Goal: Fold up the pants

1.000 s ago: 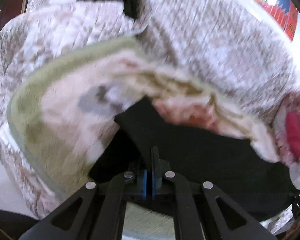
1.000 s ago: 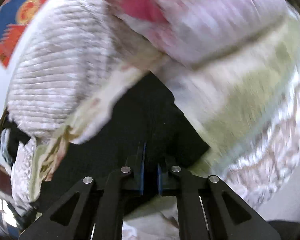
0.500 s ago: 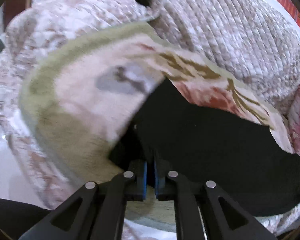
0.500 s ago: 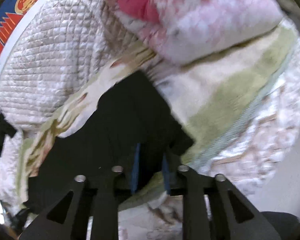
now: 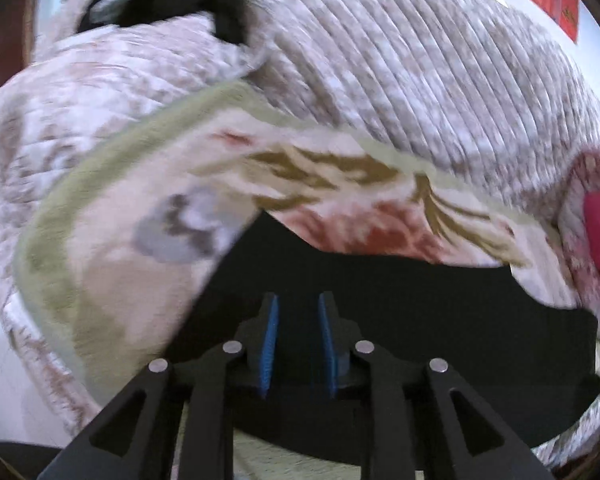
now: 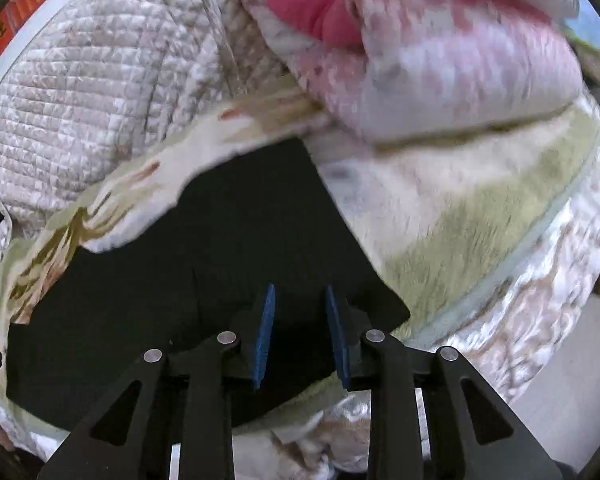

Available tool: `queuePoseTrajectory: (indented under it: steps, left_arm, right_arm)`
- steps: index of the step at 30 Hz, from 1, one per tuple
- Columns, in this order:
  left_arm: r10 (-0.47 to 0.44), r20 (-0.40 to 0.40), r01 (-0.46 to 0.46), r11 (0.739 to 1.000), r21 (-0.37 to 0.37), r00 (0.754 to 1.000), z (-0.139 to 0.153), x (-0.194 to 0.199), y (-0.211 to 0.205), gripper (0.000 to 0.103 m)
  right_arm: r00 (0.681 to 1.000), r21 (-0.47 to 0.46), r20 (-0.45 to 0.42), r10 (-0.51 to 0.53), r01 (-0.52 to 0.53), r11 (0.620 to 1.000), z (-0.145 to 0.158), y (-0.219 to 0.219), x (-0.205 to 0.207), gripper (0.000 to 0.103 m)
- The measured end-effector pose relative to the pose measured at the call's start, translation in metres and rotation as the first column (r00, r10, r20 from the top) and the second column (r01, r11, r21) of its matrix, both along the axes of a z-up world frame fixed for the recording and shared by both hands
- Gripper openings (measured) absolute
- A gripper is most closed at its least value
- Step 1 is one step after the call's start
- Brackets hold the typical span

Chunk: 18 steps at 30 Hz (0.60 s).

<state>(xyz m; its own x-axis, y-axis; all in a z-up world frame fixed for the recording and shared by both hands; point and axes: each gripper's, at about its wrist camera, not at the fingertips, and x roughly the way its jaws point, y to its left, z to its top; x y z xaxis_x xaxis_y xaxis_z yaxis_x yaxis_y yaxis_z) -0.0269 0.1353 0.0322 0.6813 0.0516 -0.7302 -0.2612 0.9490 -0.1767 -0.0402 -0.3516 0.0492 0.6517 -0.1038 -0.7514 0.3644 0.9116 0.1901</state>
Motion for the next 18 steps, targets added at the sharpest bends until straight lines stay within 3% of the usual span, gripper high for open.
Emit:
queuePoseTrajectory:
  steps: [4,9,13,16,18]
  left_arm:
    - [-0.104,-0.008,0.104,0.995,0.004,0.995,0.0,0.025,-0.02,0.023]
    - [-0.214,-0.029,0.215,0.976,0.03,0.976,-0.012,0.06,-0.045,0.024]
    - [-0.083,-0.089,0.09,0.993,0.075,0.993,-0.036,0.08,-0.018,0.024]
    - [-0.014,-0.067,0.012,1.0,-0.023,0.998,-0.045,0.077,0.014,0.009]
    - [0.002,-0.046,-0.003,1.0,-0.018,0.999,-0.042,0.074,0.017,0.009]
  right_arm:
    - [0.991,-0.048,0.074,0.108,-0.105,0.993,0.022,0.017,0.022,0.027]
    - [0.963,-0.089,0.034,0.266,-0.262,0.961,0.014,0.04,0.075,0.027]
    - [0.978,-0.136,-0.028,0.207,-0.209,0.968,-0.011,0.028,0.098,0.027]
    - [0.986,-0.048,0.01,0.166,-0.165,0.985,-0.018,0.007,0.092,0.025]
    - [0.986,-0.07,0.013,0.163,-0.162,0.984,-0.018,0.009,0.092,0.025]
